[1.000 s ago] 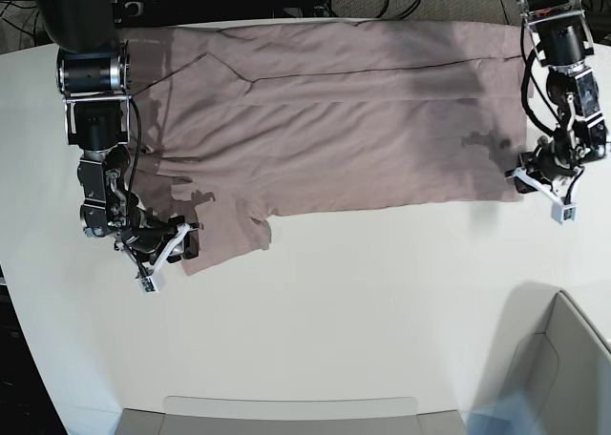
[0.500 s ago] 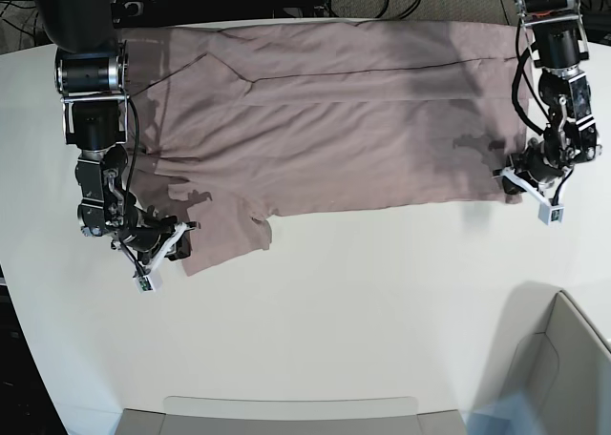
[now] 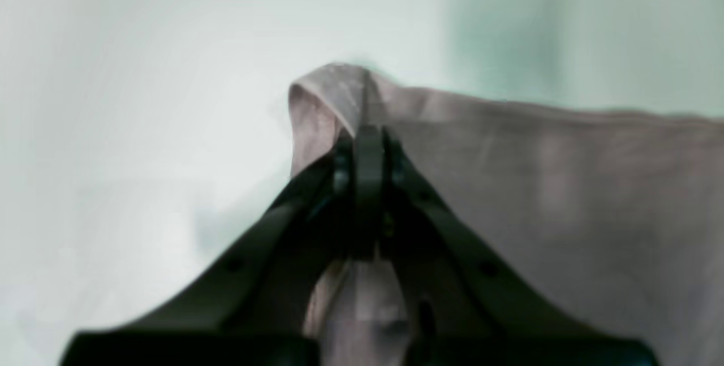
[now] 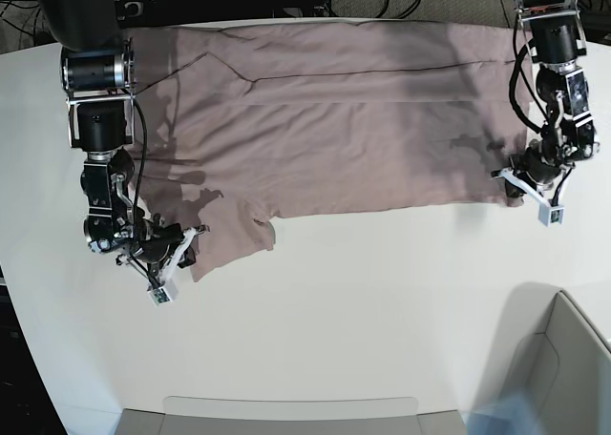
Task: Fold the T-shirt properly
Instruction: 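Lift the hem and fold it over toward the collar edge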
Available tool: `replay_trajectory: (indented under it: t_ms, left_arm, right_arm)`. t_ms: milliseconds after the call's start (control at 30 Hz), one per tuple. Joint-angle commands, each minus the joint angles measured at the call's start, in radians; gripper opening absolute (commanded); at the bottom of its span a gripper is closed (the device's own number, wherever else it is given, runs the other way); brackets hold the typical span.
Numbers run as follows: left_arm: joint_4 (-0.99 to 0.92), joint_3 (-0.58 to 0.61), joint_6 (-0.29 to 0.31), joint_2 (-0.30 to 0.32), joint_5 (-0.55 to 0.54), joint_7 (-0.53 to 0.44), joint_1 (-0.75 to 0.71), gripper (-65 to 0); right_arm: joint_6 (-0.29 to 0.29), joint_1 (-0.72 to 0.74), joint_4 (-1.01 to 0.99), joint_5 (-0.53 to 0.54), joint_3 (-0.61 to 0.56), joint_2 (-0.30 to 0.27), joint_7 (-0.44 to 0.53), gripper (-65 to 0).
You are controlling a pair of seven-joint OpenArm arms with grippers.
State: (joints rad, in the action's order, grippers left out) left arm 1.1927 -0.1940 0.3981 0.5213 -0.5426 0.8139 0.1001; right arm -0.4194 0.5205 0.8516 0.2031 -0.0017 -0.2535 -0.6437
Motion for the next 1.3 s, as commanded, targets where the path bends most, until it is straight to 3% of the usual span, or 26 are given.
replay_trajectory:
  t_ms: [0,400,600,1133,1267]
  left_arm:
    - [0.043,-0.006,0.005,0.027,-0.009,-0.015,0.007,-65.0]
    - [0.263,-0.173,0.005,0.007,-0.004,-0.012,-0.161,-65.0]
    - [0.353,-0.209,0.005,0.007,-0.007,-0.012,-0.254,-65.0]
    - [0.525,-0.210,0.005,0.015,-0.003,0.002,-0.423,-65.0]
    - [0.551,-0.264,0.005,0.009,-0.003,0.080,-0.438,-65.0]
  right_arm:
    - [0.000,0.033,0.051,0.008,0.010,-0.010,-0.001,-65.0]
    - [0.000,-0.125,0.476,0.009,0.013,-0.053,-0.199,-65.0]
    - [0.000,-0.224,0.633,0.009,0.142,-0.043,-0.272,-65.0]
    - [0.000,-0.540,0.958,0.009,0.282,-0.051,-0.285,-65.0]
    - [-0.002,-0.583,1.033,0.011,0.311,-0.050,-0.390,-65.0]
